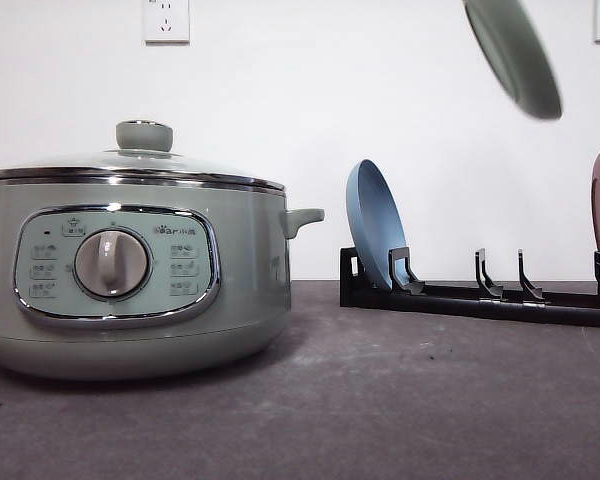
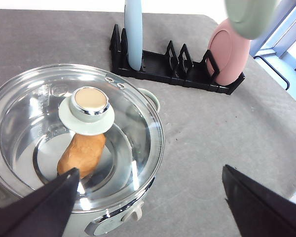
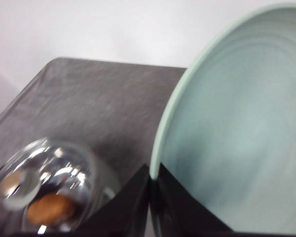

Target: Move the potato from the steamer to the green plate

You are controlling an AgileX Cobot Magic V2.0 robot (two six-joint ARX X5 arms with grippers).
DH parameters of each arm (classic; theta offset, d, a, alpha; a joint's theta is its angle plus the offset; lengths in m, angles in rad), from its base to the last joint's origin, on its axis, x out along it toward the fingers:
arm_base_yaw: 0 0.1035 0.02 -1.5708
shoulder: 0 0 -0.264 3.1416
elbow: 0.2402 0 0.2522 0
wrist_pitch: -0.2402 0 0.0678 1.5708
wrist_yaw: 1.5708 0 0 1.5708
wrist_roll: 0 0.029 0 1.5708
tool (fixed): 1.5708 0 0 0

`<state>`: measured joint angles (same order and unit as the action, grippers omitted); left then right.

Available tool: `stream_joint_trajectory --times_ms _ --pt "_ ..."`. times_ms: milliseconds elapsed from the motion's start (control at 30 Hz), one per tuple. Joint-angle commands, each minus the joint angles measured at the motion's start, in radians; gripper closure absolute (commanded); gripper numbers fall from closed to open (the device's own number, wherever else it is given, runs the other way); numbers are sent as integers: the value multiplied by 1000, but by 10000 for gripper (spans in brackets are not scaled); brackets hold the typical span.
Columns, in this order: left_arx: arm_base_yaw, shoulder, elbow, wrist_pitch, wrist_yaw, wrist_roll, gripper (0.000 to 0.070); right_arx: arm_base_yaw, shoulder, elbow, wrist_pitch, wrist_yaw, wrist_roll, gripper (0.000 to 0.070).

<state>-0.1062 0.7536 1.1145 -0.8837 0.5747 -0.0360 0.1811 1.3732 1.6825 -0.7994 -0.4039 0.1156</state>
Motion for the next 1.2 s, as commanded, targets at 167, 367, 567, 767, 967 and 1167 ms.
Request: stream_joint_trajectory --times_ms 167,367,567,767,967,1167 --pt "-2 5 24 9 2 2 105 95 -40 26 -203 104 -145 693" --pt "-2 5 24 9 2 2 105 247 -41 14 -408 217 -212 695" --pt "-2 5 24 10 2 2 105 442 -41 -72 -458 367 -205 695" --pt "-2 5 24 10 2 2 105 609 -41 -245 -412 451 -180 695" --pt "-2 5 24 9 2 2 105 731 -40 -442 -288 492 -137 695" --pt "-2 5 24 9 2 2 105 810 -23 -574 -202 574 -122 695"
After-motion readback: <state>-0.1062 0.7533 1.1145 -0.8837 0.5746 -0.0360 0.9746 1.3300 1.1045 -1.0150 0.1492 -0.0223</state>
